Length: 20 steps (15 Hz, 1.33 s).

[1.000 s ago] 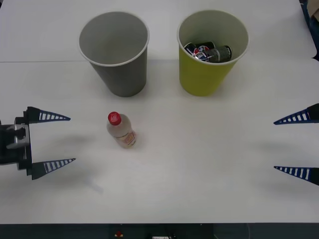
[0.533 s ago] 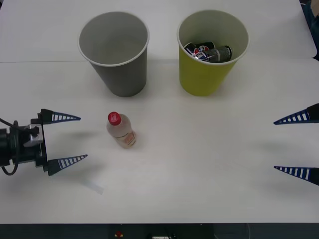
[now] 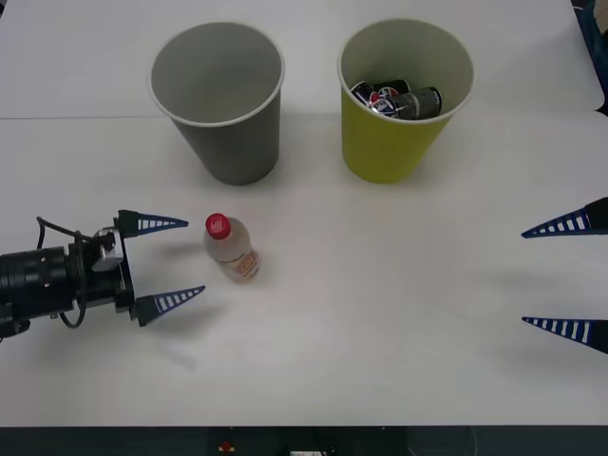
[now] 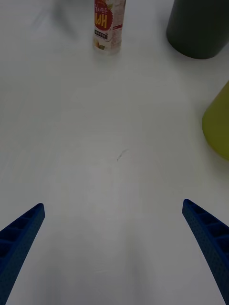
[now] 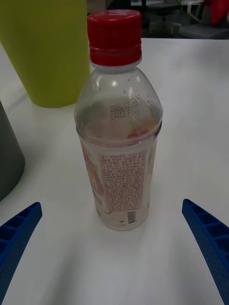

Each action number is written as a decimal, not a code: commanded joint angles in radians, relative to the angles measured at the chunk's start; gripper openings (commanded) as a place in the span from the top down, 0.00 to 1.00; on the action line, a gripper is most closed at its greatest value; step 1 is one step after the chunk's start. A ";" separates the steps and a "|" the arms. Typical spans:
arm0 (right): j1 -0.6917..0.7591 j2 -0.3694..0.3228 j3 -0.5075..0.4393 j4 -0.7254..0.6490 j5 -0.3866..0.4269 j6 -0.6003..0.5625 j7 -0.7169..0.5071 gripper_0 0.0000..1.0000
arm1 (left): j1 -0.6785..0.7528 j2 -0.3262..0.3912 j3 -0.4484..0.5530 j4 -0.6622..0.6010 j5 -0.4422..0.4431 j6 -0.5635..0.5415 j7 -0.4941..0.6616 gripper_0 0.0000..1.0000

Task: Put the can into the green bin and the plastic bottle into the gray bin

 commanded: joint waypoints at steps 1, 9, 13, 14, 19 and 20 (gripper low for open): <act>0.000 0.000 0.000 0.000 0.000 0.000 0.000 0.00 | -0.019 -0.028 -0.023 0.000 0.000 0.035 0.000 0.00; 0.000 0.000 0.000 0.000 0.000 0.000 0.000 0.00 | -0.072 -0.108 -0.092 0.037 0.000 0.107 0.005 0.00; 0.000 0.000 0.000 0.000 0.000 0.000 0.000 0.00 | -0.074 -0.115 -0.109 0.037 0.000 0.128 0.008 0.38; 0.000 0.000 0.000 0.000 0.000 0.000 0.000 0.00 | -0.074 -0.115 -0.112 0.037 0.000 0.128 0.008 0.94; 0.000 0.000 0.000 0.000 0.000 0.000 0.000 0.00 | -0.074 -0.118 -0.115 0.035 0.000 0.130 0.009 1.00; 0.000 0.000 0.000 0.000 0.000 0.000 0.000 0.00 | -0.074 -0.120 -0.115 0.035 0.000 0.131 0.011 1.00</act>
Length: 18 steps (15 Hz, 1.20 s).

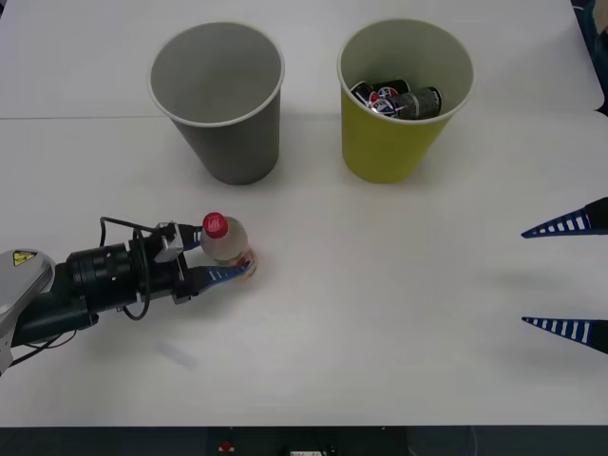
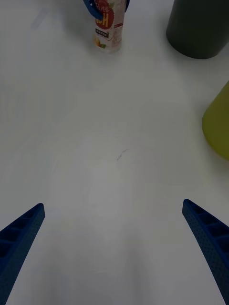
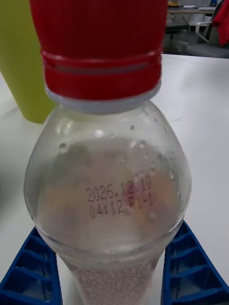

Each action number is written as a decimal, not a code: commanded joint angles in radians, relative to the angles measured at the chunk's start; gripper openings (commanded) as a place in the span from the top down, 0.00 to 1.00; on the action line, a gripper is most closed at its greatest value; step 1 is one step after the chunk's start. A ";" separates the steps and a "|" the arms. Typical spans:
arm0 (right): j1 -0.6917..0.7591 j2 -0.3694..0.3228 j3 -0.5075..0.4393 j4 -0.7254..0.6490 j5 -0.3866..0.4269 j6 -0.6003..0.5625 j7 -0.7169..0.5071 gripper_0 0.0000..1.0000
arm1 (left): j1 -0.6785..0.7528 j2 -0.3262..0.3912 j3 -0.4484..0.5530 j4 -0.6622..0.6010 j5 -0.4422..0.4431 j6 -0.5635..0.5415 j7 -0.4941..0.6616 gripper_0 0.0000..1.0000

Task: Put the can into the green bin and the plastic bottle into the gray bin

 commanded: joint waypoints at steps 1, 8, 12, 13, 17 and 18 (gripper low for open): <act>0.000 0.000 0.000 0.000 0.000 0.000 0.000 0.00 | 0.000 0.001 0.000 -0.001 0.000 -0.001 0.003 1.00; 0.000 0.000 0.000 0.000 0.000 0.000 0.000 0.00 | 0.063 0.030 0.058 -0.146 -0.084 -0.013 0.151 1.00; 0.000 0.000 0.000 0.000 0.000 0.000 0.000 0.00 | 0.163 0.033 0.178 -0.425 -0.301 -0.027 0.470 1.00; 0.000 0.000 0.000 0.000 0.000 0.000 0.000 0.00 | 0.170 0.033 0.193 -0.463 -0.333 -0.032 0.526 1.00; 0.000 0.000 0.000 0.000 0.000 0.000 0.000 0.00 | 0.180 0.033 0.301 -0.649 -0.509 -0.125 0.850 1.00; 0.000 0.000 0.000 0.000 0.000 0.000 0.000 0.00 | 0.176 0.033 0.331 -0.704 -0.555 -0.162 0.942 1.00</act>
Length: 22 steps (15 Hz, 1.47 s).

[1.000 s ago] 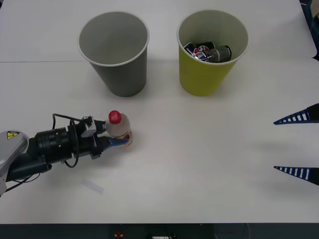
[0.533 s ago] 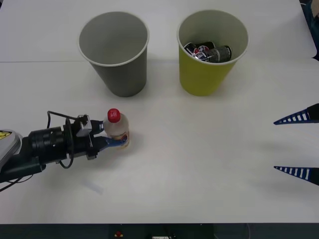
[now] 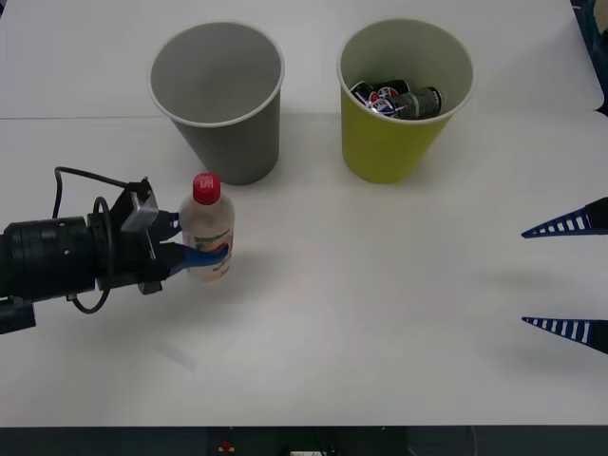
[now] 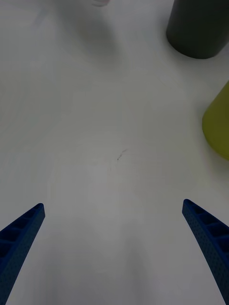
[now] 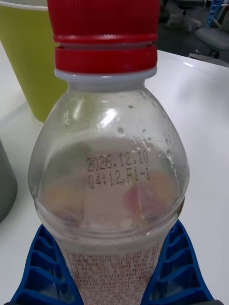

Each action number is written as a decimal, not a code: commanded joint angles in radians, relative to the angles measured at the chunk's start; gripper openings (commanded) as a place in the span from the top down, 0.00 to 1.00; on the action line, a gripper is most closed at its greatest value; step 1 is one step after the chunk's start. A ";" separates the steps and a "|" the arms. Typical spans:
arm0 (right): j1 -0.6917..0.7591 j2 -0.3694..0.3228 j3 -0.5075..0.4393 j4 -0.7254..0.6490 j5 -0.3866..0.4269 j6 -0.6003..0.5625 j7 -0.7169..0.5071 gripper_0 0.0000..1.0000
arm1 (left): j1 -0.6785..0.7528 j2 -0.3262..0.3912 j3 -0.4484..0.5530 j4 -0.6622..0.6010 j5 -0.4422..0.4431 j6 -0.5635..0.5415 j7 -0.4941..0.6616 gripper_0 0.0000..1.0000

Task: Put the can into the green bin and the plastic bottle into the gray bin

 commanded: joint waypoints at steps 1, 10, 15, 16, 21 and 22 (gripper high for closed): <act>0.000 0.000 0.000 0.000 0.000 0.000 0.000 0.00 | -0.004 0.005 0.068 -0.127 -0.102 -0.077 0.216 1.00; 0.000 0.000 0.000 0.000 0.000 0.000 0.000 0.00 | -0.173 0.150 0.138 -0.308 -0.199 -0.279 0.746 1.00; 0.000 0.000 0.000 0.000 0.000 0.000 0.000 0.00 | -0.371 0.206 0.146 -0.277 -0.196 -0.428 0.874 1.00; 0.000 0.000 0.000 0.000 0.000 0.000 0.000 0.00 | -0.431 0.233 0.125 -0.235 -0.184 -0.445 0.874 1.00; 0.000 0.000 0.000 0.000 0.000 0.000 0.000 0.00 | -0.707 0.353 -0.041 -0.019 -0.142 -0.448 0.871 1.00; 0.000 0.000 0.000 0.000 0.000 0.000 0.000 0.00 | -0.770 0.371 -0.086 0.038 -0.133 -0.448 0.869 1.00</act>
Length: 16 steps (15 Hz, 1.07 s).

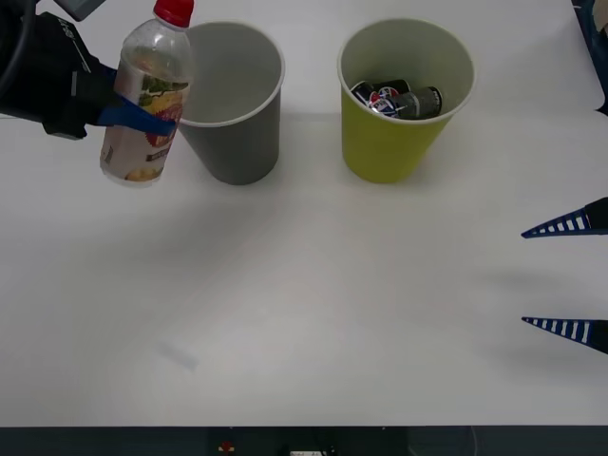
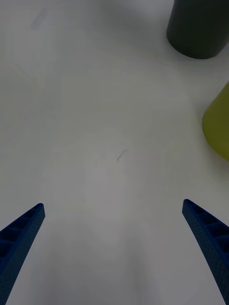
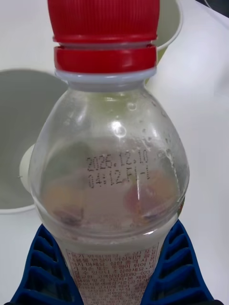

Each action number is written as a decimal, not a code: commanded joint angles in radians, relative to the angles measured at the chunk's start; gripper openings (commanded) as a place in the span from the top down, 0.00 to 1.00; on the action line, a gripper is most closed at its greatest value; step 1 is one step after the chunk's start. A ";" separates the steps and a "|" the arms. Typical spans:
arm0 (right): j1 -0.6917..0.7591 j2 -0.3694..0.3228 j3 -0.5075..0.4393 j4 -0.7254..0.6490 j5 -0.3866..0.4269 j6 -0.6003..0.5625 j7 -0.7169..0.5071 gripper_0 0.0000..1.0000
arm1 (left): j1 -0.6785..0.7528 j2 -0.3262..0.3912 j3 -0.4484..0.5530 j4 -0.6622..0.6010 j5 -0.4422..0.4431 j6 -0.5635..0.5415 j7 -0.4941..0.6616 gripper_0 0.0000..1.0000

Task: Put the can into the green bin and the plastic bottle into the gray bin

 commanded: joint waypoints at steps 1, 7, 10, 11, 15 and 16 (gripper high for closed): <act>0.000 0.000 0.000 0.000 0.000 0.000 0.000 0.00 | -0.154 0.040 -0.111 0.139 0.018 -0.001 0.000 1.00; 0.000 0.000 0.000 0.000 0.000 0.000 0.000 0.00 | -0.418 0.005 -0.310 0.429 -0.015 -0.010 -0.031 1.00; 0.000 0.000 0.000 0.000 0.000 0.000 0.000 0.00 | -0.477 -0.076 -0.327 0.530 -0.119 0.002 -0.065 1.00; 0.000 0.000 0.000 0.000 0.000 0.000 0.000 0.00 | -0.480 -0.095 -0.327 0.544 -0.139 0.013 -0.065 1.00; 0.000 0.000 0.000 0.000 0.000 0.000 0.000 0.00 | -0.484 -0.145 -0.373 0.555 -0.231 0.094 -0.059 1.00; 0.000 0.000 0.000 0.000 0.000 0.000 0.000 0.00 | -0.484 -0.147 -0.388 0.556 -0.236 0.118 -0.057 1.00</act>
